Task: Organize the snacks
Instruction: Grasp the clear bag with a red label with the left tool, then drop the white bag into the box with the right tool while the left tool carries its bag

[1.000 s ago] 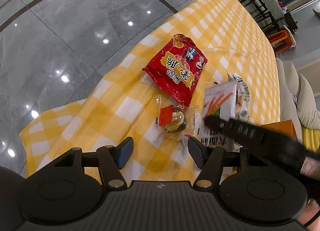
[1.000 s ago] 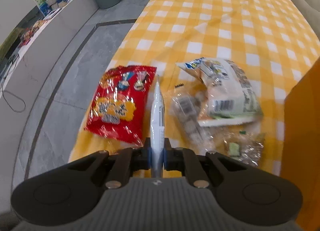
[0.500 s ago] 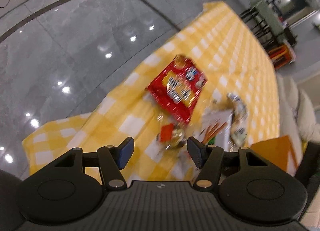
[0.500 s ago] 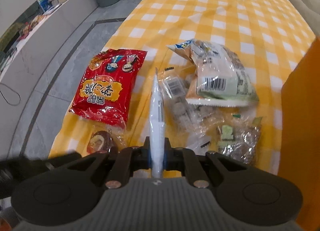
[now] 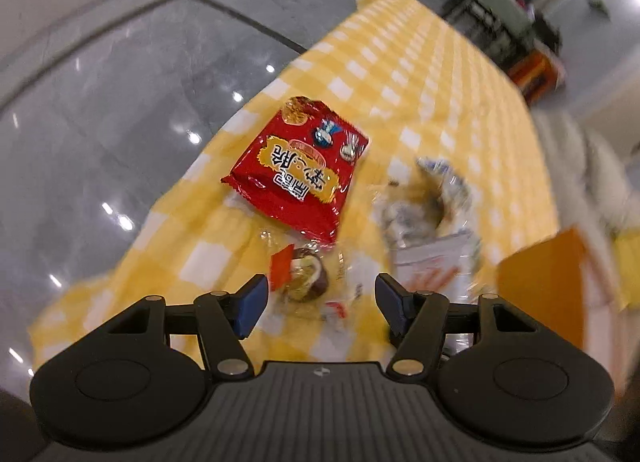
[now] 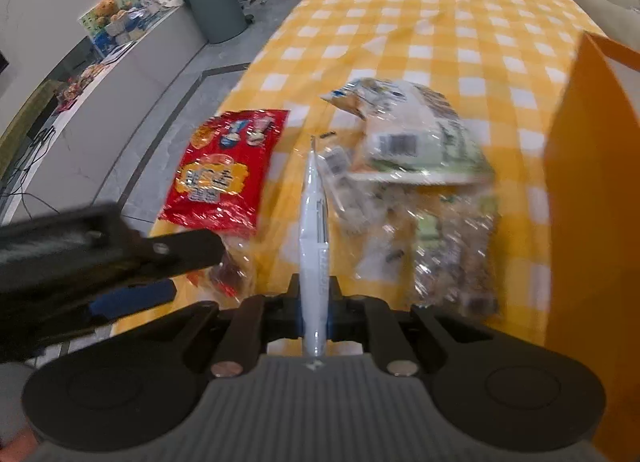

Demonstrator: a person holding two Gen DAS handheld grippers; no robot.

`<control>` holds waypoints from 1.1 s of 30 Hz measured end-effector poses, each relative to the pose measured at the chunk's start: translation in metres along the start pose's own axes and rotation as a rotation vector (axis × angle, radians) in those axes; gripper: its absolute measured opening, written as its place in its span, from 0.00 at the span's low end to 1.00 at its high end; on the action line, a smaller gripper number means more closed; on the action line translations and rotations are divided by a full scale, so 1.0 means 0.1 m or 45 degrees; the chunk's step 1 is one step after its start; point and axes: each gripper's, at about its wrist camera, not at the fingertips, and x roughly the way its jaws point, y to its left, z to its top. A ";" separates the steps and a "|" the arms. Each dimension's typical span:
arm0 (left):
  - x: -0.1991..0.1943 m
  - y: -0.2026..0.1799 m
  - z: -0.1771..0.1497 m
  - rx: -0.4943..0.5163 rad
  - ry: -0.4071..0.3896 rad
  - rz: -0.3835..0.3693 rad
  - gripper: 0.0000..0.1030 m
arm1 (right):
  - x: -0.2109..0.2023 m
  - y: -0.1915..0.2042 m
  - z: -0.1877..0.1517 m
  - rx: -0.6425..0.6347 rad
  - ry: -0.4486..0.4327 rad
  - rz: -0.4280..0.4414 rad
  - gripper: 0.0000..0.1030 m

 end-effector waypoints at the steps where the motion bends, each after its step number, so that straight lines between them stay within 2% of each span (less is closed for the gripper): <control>1: 0.04 -0.03 -0.01 0.031 0.005 0.031 0.70 | -0.03 -0.02 -0.02 0.002 0.000 0.001 0.07; 3: 0.11 -0.07 -0.02 0.060 0.022 0.078 0.70 | -0.12 -0.06 -0.08 -0.005 -0.005 0.018 0.07; 5: 0.16 -0.07 -0.04 0.062 0.018 0.080 0.71 | -0.19 -0.08 -0.13 -0.004 -0.005 0.027 0.07; 9: 0.20 -0.10 -0.06 0.040 -0.053 0.112 0.75 | -0.26 -0.13 -0.20 0.002 0.000 0.057 0.07; 13: 0.22 -0.14 -0.09 0.080 -0.066 0.114 0.75 | -0.28 -0.18 -0.26 0.020 0.002 0.071 0.07; 15: 0.24 -0.12 -0.10 0.049 -0.080 0.120 0.75 | -0.30 -0.20 -0.29 0.027 -0.002 0.077 0.07; 18: 0.24 -0.12 -0.12 0.050 -0.125 0.136 0.69 | -0.33 -0.22 -0.30 0.040 -0.009 0.091 0.07; 19: 0.25 -0.12 -0.13 0.066 -0.129 0.133 0.59 | -0.34 -0.22 -0.30 0.039 -0.010 0.091 0.07; 20: 0.25 -0.13 -0.14 0.082 -0.140 0.151 0.56 | -0.35 -0.23 -0.30 0.038 -0.010 0.086 0.07; 24: 0.23 -0.16 -0.17 0.128 -0.149 0.132 0.47 | -0.42 -0.21 -0.29 0.027 -0.029 0.070 0.07; 26: 0.22 -0.16 -0.18 0.124 -0.147 0.122 0.46 | -0.46 -0.20 -0.30 0.029 -0.041 0.076 0.07; 29: 0.14 -0.19 -0.20 0.125 -0.212 0.137 0.46 | -0.52 -0.18 -0.29 0.020 -0.061 0.077 0.07; 33: 0.01 -0.21 -0.19 0.103 -0.258 0.102 0.46 | -0.63 -0.15 -0.29 0.010 -0.082 0.087 0.07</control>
